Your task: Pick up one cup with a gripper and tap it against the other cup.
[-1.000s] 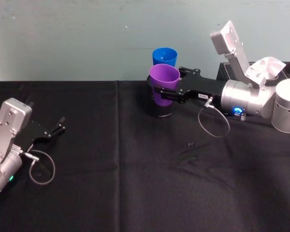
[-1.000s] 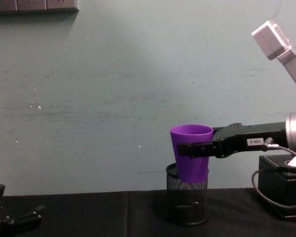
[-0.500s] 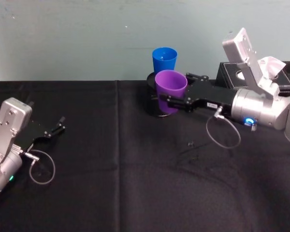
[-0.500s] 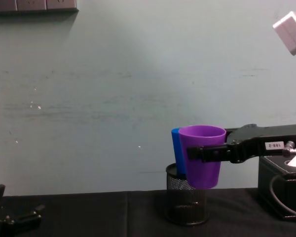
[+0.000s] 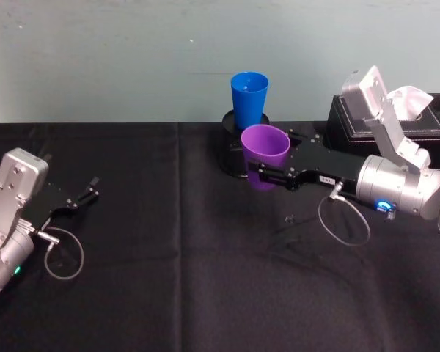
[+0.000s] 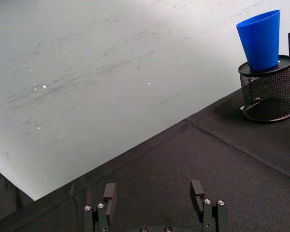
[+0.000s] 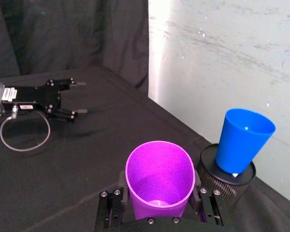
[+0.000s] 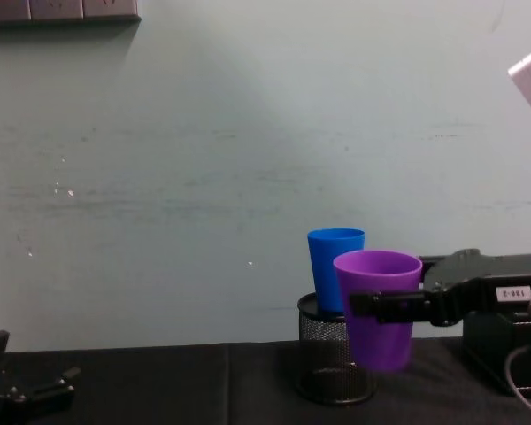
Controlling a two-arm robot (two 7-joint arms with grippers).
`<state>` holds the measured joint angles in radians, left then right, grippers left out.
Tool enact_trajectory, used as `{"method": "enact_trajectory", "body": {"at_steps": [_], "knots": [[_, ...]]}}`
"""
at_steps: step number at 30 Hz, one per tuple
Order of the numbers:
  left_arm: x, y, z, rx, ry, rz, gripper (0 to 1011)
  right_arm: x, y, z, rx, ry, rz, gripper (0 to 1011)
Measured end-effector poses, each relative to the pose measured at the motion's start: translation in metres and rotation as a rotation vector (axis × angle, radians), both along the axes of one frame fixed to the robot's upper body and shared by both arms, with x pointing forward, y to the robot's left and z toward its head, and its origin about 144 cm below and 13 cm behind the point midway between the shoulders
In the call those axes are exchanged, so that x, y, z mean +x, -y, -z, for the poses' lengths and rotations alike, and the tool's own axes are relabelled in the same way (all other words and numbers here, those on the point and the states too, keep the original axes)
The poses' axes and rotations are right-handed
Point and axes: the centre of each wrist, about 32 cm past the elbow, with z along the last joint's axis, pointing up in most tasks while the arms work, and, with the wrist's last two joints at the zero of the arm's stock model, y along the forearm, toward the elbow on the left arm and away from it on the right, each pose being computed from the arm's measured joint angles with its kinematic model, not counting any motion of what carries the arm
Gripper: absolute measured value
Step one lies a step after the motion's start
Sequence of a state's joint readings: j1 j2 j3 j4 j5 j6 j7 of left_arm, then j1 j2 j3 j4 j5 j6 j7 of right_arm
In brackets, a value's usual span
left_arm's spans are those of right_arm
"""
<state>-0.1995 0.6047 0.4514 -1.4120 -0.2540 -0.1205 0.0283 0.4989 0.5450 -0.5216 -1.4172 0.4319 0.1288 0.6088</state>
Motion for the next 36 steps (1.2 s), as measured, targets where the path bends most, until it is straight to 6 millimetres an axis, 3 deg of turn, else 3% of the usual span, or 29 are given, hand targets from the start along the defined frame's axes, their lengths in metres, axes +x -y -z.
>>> {"method": "enact_trajectory", "body": {"at_steps": [25, 36], "knots": [[0.000, 0.000, 0.000, 0.000, 0.000, 0.000, 1000, -0.005, 0.002, 0.035, 0.012, -0.038, 0.039, 723], [0.000, 0.000, 0.000, 0.000, 0.000, 0.000, 1000, -0.015, 0.003, 0.041, 0.017, -0.069, 0.039, 723]]}}
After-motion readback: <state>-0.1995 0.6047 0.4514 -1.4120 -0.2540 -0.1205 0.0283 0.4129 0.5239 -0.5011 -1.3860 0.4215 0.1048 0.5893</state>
